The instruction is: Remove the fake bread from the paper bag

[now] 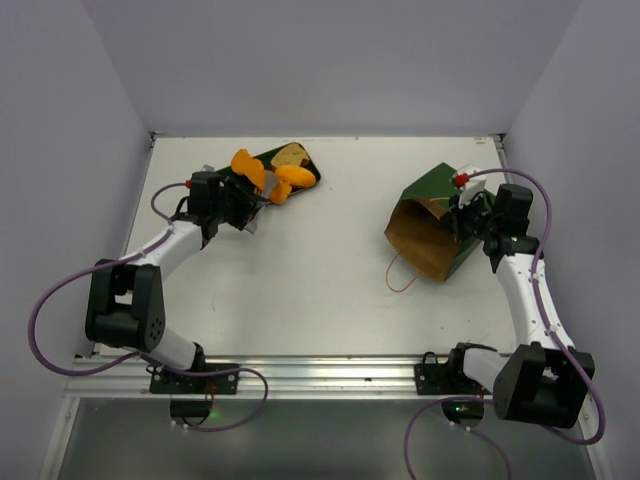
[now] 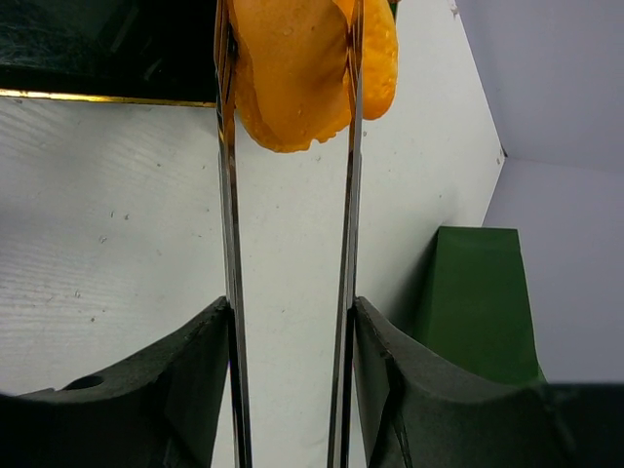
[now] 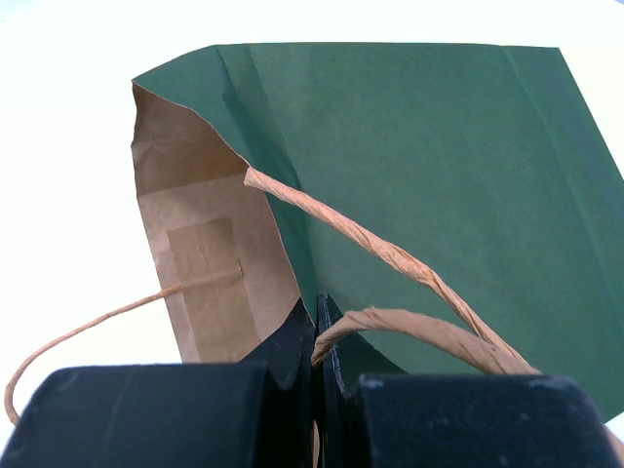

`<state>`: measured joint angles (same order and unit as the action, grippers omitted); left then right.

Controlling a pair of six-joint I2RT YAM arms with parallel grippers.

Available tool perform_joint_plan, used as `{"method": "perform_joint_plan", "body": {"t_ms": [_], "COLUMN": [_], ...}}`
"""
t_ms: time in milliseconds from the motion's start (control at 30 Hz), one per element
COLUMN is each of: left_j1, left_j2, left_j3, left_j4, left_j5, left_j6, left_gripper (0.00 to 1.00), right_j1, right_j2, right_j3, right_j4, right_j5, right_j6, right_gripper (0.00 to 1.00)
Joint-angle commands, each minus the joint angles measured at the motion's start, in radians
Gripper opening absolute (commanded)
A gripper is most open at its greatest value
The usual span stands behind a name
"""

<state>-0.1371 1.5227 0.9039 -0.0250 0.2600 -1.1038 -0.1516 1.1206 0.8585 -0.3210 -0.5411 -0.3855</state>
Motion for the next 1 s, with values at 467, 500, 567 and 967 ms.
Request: {"method": "perform_joint_plan", "body": {"t_ms": [467, 500, 567, 967], "left_j1": [0.019, 0.019, 0.021, 0.028], "left_j2": [-0.062, -0.064, -0.068, -0.093], "left_j3": [0.027, 0.027, 0.026, 0.010], "left_j4": [-0.007, -0.007, -0.009, -0.010], "left_j5": [0.041, 0.041, 0.044, 0.053], "left_j6": [0.022, 0.022, 0.022, 0.030], "left_gripper": [0.56, 0.56, 0.56, 0.57], "right_j1": [-0.005, -0.005, -0.005, -0.005], "right_j2": [-0.021, -0.022, -0.024, -0.024], "right_j3": [-0.006, -0.006, -0.006, -0.006], "right_j4": [0.033, 0.033, 0.034, 0.033], "right_j5": [-0.025, -0.025, -0.023, -0.025], "right_j6": [0.007, 0.005, 0.005, 0.007], "right_gripper": [0.00, 0.00, 0.00, 0.00]}}
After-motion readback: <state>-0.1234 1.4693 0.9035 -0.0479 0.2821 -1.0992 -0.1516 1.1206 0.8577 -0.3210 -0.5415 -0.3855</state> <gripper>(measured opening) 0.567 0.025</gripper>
